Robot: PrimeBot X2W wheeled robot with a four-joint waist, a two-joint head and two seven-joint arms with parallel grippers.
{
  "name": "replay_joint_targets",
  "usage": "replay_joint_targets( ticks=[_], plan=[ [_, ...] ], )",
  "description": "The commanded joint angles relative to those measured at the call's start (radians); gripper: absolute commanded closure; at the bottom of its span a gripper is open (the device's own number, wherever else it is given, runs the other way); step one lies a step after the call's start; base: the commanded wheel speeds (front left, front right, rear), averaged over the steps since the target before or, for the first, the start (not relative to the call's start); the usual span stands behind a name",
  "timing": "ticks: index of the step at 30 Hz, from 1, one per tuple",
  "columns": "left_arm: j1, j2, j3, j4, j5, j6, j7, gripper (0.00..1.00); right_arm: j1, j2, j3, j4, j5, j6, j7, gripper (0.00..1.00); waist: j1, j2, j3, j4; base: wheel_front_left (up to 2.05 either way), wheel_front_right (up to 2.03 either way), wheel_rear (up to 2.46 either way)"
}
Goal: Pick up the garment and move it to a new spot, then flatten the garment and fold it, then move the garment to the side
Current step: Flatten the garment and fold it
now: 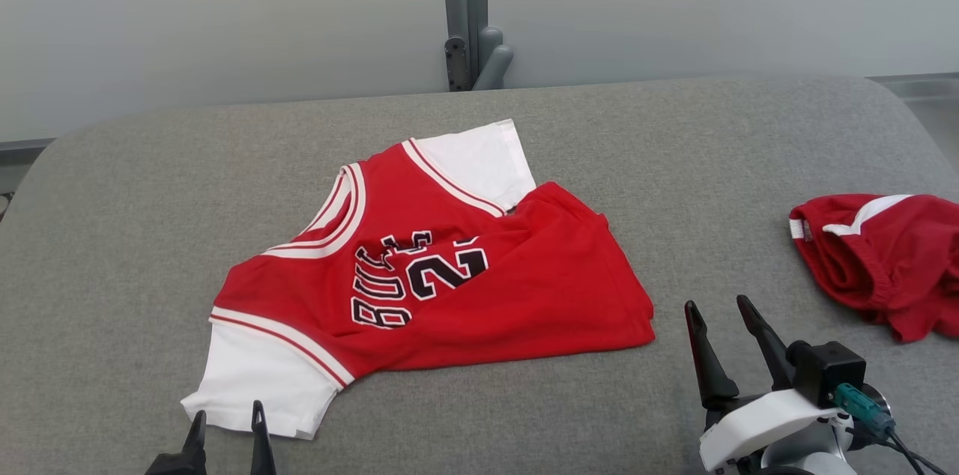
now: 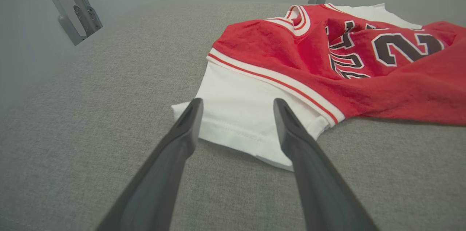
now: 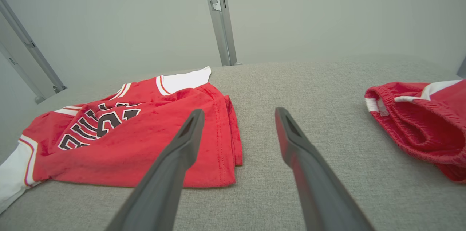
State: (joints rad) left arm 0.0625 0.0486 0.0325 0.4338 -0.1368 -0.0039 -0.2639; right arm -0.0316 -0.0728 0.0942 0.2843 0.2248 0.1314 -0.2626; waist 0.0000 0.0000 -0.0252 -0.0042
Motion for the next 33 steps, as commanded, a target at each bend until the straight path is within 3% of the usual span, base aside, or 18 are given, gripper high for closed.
replay_joint_targets(
  ticks=[1, 11, 20, 33],
  plan=[
    [0.015, 0.004, 0.004, -0.004, 0.008, -0.003, 0.000, 0.00, 0.009, 0.003, -0.002, -0.004, -0.005, -0.002, -0.003, 0.00, 0.0000, 0.0000, -0.001, 0.010, 0.00, 0.00, 0.00],
    [0.011, 0.004, 0.003, -0.002, -0.008, -0.004, 0.000, 0.00, 0.010, 0.009, 0.010, 0.023, -0.001, -0.002, -0.003, 0.00, 0.0000, 0.0000, -0.005, 0.027, 0.00, 0.00, 0.00],
    [-0.025, 0.004, -0.019, 0.022, -0.017, -0.009, 0.000, 0.00, -0.016, 0.001, 0.073, 0.151, 0.025, -0.002, -0.003, 0.00, 0.0000, 0.0000, 0.026, 0.033, 0.00, 0.00, 0.00],
    [-0.079, 0.004, -0.062, 0.024, -0.004, -0.018, 0.000, 0.00, -0.127, 0.013, 0.059, 0.287, 0.103, -0.002, -0.003, 0.01, 0.0000, 0.0000, 0.115, 0.071, 0.00, 0.00, 0.00]
  ],
)
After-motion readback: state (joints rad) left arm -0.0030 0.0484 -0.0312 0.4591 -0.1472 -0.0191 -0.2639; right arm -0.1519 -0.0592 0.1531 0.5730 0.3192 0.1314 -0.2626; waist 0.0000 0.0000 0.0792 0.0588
